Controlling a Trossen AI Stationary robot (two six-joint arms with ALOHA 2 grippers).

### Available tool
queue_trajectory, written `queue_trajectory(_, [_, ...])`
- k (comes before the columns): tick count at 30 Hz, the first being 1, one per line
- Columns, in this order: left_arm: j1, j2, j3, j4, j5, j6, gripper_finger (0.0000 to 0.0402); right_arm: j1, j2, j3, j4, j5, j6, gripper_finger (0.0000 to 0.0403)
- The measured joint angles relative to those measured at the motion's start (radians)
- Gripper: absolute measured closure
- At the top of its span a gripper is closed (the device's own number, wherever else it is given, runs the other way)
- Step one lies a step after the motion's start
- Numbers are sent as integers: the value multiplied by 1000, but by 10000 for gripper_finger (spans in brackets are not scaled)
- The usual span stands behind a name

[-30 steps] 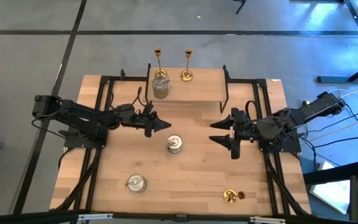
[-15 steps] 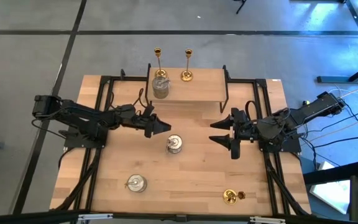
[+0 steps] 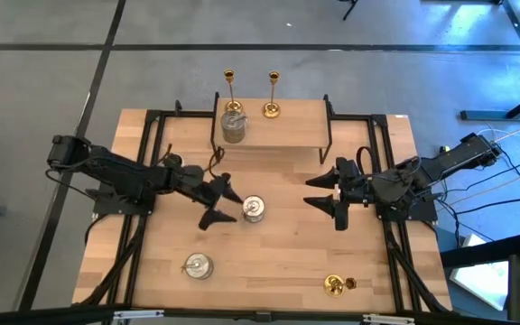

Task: Pick & Place candle stick holders
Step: Put the top silver scented candle on the shelf aligned with the other silver scented candle

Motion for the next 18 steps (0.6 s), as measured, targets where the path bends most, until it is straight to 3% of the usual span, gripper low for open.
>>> queue_trajectory(3, [-23, 0, -9, -19, -195, 0, 84, 0, 0, 0, -8, 0, 17, 133])
queue_trajectory(5, [-22, 0, -9, -25, -245, -6, 84, 0, 0, 0, -8, 0, 20, 133])
queue_trajectory(18, [-23, -1, -10, 18, -219, -355, 84, 14, 0, 0, 11, 3, 23, 133])
